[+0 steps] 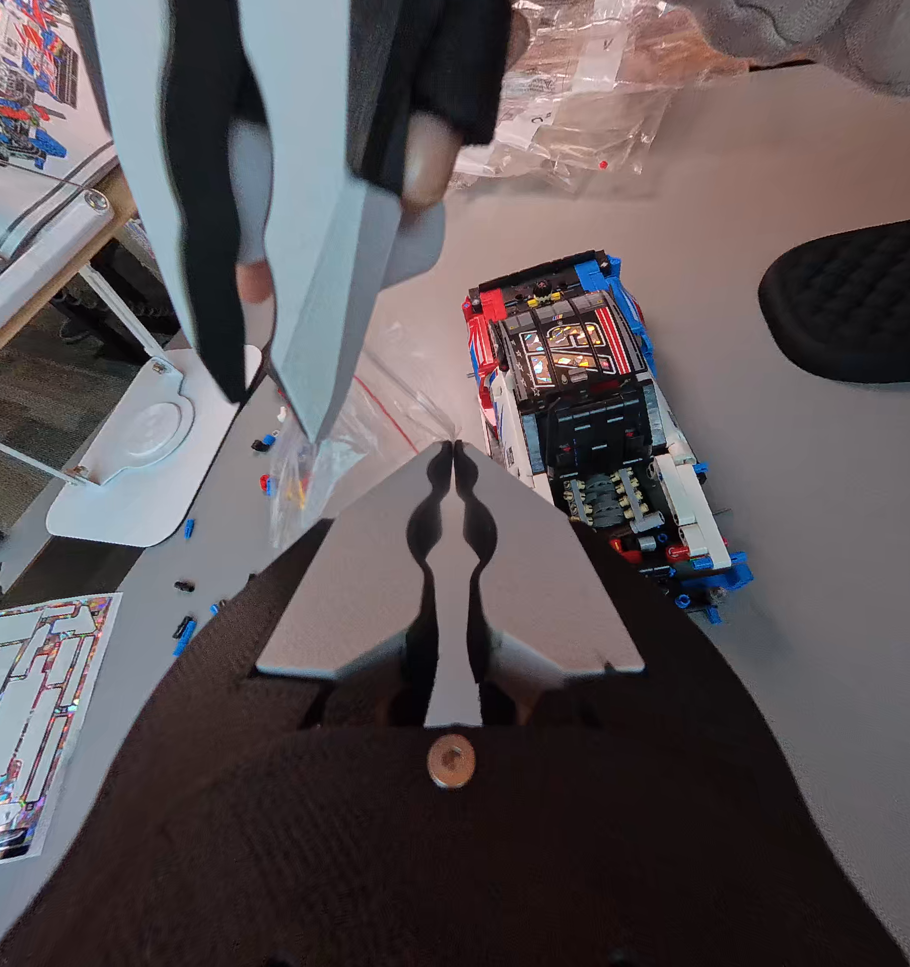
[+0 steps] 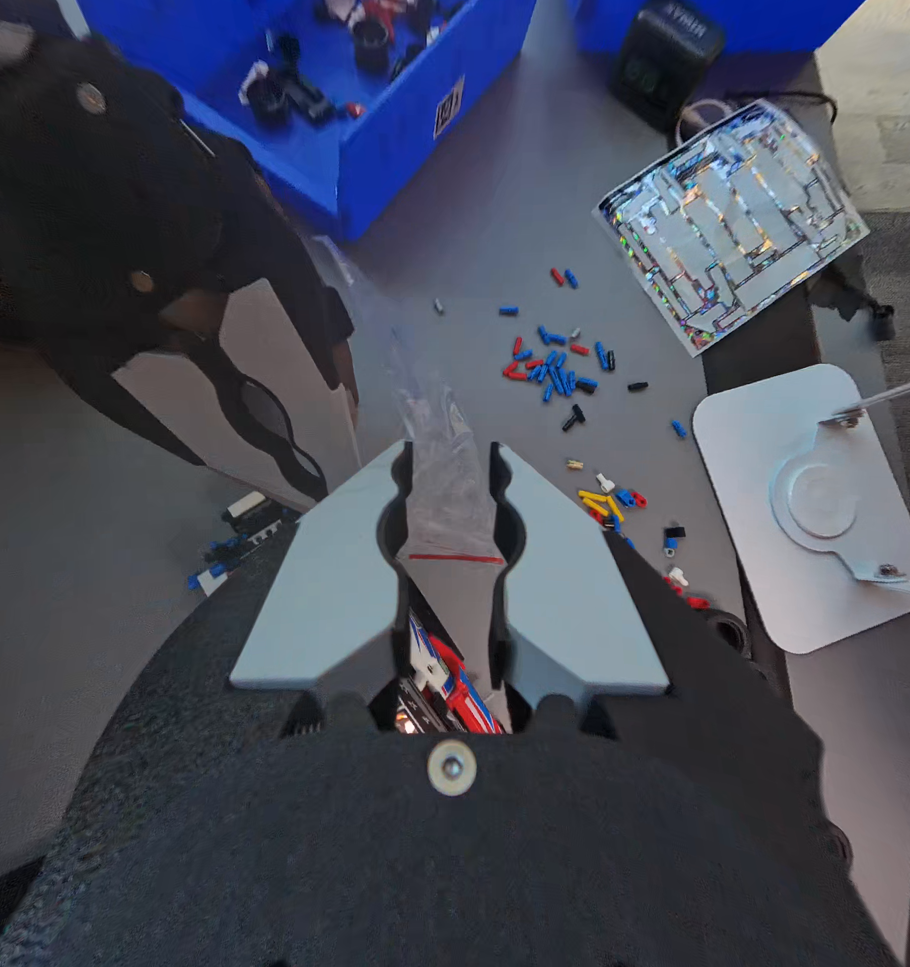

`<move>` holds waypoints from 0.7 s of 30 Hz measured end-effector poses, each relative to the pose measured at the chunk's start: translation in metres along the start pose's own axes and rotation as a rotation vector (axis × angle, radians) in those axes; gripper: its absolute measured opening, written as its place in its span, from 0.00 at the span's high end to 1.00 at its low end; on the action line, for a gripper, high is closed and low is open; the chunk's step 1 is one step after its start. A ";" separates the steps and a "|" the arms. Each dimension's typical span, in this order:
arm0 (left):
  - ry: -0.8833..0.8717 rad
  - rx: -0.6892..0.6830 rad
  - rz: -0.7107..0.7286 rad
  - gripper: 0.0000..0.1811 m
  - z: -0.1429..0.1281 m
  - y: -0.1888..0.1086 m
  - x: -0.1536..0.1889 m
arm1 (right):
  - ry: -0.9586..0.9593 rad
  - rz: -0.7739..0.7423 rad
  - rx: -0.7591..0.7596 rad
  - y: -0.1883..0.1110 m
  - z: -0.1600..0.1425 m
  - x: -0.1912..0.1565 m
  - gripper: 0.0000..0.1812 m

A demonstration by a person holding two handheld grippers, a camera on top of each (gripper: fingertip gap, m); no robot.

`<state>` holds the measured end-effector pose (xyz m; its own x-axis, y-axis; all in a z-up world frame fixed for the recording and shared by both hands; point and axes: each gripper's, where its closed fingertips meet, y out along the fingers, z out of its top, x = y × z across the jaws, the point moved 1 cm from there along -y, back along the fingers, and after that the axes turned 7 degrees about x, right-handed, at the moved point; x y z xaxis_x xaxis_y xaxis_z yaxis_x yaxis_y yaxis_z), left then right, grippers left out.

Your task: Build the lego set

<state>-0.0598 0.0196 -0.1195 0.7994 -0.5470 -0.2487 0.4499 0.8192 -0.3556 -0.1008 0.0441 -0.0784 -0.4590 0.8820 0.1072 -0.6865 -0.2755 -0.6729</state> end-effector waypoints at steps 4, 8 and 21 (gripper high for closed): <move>-0.022 0.001 0.065 1.00 -0.007 0.005 -0.016 | -0.072 0.013 -0.067 0.020 -0.020 0.017 0.98; -0.207 0.143 0.075 0.92 -0.008 -0.005 -0.034 | -0.029 -0.026 0.226 0.006 -0.012 0.048 1.00; -1.166 0.709 0.022 0.67 -0.038 0.005 -0.117 | 0.135 -0.001 0.776 -0.033 -0.030 0.058 1.00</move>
<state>-0.1665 0.0812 -0.1262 0.5189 -0.3604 0.7752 0.2567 0.9306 0.2608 -0.0882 0.1162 -0.0720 -0.4197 0.9075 -0.0152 -0.9073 -0.4190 0.0361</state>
